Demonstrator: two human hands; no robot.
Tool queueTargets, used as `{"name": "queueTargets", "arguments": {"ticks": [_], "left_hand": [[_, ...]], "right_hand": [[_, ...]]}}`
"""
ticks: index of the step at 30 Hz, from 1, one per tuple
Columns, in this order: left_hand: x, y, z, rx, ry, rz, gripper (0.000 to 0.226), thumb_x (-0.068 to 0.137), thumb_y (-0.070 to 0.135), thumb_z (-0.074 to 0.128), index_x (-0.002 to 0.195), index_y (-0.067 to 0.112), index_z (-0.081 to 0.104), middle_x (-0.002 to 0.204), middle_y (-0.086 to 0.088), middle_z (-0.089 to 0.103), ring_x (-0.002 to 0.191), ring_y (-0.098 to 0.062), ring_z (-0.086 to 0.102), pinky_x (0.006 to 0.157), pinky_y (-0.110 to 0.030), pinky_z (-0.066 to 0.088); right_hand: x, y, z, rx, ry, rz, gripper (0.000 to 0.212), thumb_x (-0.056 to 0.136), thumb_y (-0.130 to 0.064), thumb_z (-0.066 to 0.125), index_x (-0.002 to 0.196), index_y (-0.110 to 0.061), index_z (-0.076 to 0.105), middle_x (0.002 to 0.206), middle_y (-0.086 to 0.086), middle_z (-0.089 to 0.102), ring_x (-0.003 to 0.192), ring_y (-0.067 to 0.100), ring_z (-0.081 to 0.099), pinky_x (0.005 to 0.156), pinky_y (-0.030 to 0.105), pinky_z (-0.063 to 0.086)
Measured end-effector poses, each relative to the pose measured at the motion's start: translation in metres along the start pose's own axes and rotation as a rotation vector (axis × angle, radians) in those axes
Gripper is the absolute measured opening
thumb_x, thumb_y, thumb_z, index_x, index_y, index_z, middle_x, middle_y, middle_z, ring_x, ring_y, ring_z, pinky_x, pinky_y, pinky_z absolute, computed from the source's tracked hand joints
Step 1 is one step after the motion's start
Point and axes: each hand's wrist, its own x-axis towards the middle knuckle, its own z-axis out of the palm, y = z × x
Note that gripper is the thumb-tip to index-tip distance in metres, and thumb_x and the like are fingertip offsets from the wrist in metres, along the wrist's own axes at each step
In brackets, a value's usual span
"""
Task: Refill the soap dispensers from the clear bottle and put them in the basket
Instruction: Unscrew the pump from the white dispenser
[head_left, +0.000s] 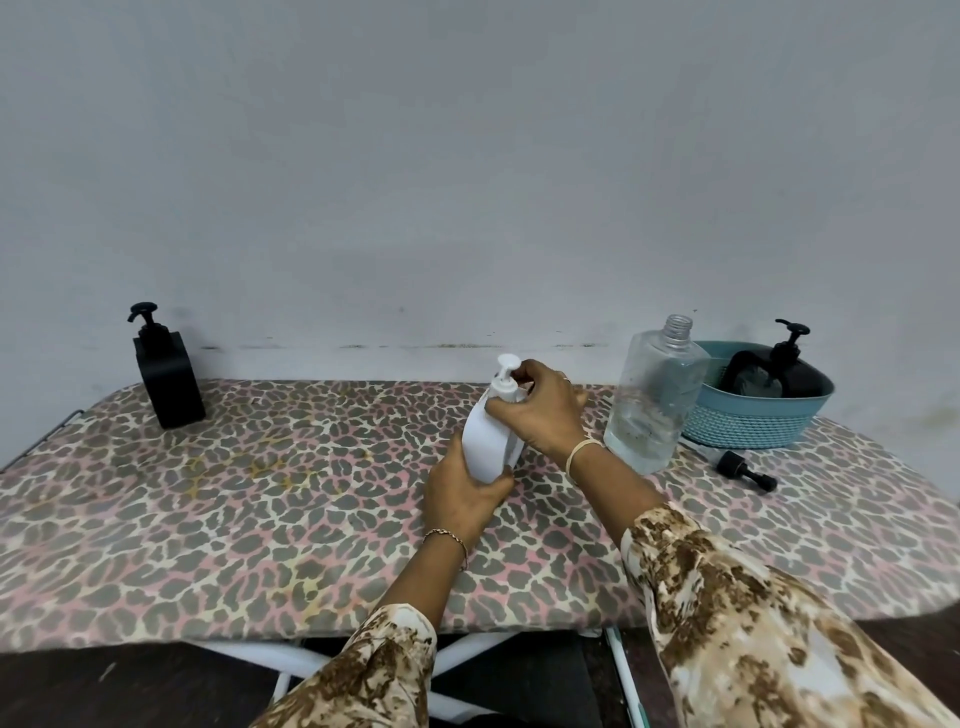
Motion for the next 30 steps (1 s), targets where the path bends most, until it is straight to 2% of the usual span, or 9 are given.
{"name": "queueTargets", "arguments": {"ticks": [2,6,9,12,16,20,24,27,30], "left_hand": [[0.0,-0.001,0.0,-0.004,0.001,0.002,0.074,0.068,0.032,0.08,0.133,0.025,0.046,0.116,-0.002,0.064,0.097,-0.022,0.061,0.072,-0.027,0.048],[0.001,-0.003,0.001,0.017,0.012,0.005,0.074,0.068,0.034,0.08,0.133,0.023,0.047,0.117,-0.002,0.064,0.099,-0.023,0.061,0.074,-0.029,0.05],[0.002,-0.003,0.002,0.015,0.011,0.009,0.074,0.068,0.034,0.081,0.133,0.024,0.047,0.116,-0.002,0.064,0.099,-0.023,0.062,0.076,-0.03,0.052],[0.001,-0.003,0.002,0.012,0.008,0.008,0.074,0.068,0.034,0.08,0.133,0.024,0.047,0.116,-0.002,0.064,0.099,-0.022,0.062,0.077,-0.031,0.052],[0.002,-0.003,0.002,0.02,0.011,0.009,0.075,0.068,0.034,0.081,0.134,0.023,0.046,0.117,-0.003,0.064,0.1,-0.023,0.061,0.075,-0.029,0.049],[0.002,-0.005,0.002,0.021,0.008,0.003,0.076,0.068,0.036,0.081,0.134,0.024,0.046,0.118,-0.003,0.064,0.101,-0.024,0.061,0.078,-0.031,0.052],[0.002,-0.003,0.002,0.028,0.013,0.003,0.074,0.069,0.036,0.082,0.13,0.021,0.044,0.12,-0.004,0.061,0.103,-0.026,0.061,0.077,-0.032,0.051],[0.001,-0.003,0.002,0.008,0.026,0.008,0.073,0.069,0.036,0.083,0.126,0.018,0.042,0.122,-0.004,0.059,0.104,-0.027,0.061,0.078,-0.034,0.053],[0.001,-0.004,0.003,-0.022,0.025,0.003,0.075,0.067,0.037,0.084,0.129,0.02,0.045,0.124,-0.004,0.06,0.107,-0.026,0.06,0.085,-0.038,0.055]], "right_hand": [[0.0,-0.002,0.0,0.012,-0.022,-0.007,0.04,0.061,-0.048,0.065,0.096,-0.029,0.064,0.093,-0.012,0.066,0.1,0.017,0.057,0.099,0.046,0.034],[-0.002,-0.005,-0.004,-0.081,0.098,0.011,0.046,0.065,-0.059,0.074,0.094,-0.03,0.054,0.087,-0.015,0.058,0.093,0.012,0.053,0.088,0.037,0.031],[-0.001,-0.006,-0.002,0.032,0.007,0.072,0.039,0.061,-0.052,0.072,0.091,-0.029,0.061,0.087,-0.016,0.064,0.095,0.014,0.059,0.095,0.042,0.038],[0.001,0.0,0.002,0.158,-0.041,0.099,0.043,0.049,-0.057,0.064,0.089,-0.043,0.064,0.095,-0.018,0.068,0.103,0.015,0.061,0.097,0.049,0.044],[-0.003,-0.006,-0.004,0.03,0.033,0.081,0.055,0.049,-0.074,0.068,0.085,-0.035,0.053,0.088,-0.015,0.063,0.094,0.016,0.06,0.092,0.046,0.043],[-0.001,-0.004,-0.005,0.07,0.01,0.051,0.037,0.06,-0.055,0.074,0.086,-0.033,0.058,0.085,-0.017,0.063,0.089,0.013,0.061,0.089,0.043,0.045],[0.003,-0.008,-0.015,0.215,-0.016,0.017,0.026,0.072,-0.023,0.076,0.096,-0.021,0.067,0.088,-0.01,0.067,0.078,0.009,0.06,0.074,0.033,0.051],[0.006,-0.013,-0.028,0.344,-0.011,0.013,0.023,0.073,-0.009,0.072,0.095,-0.012,0.068,0.087,-0.002,0.068,0.078,0.012,0.061,0.08,0.037,0.053],[0.009,-0.016,-0.043,0.448,0.031,0.009,0.016,0.073,-0.001,0.069,0.087,-0.007,0.067,0.081,-0.003,0.066,0.075,0.01,0.061,0.076,0.03,0.052]]}}
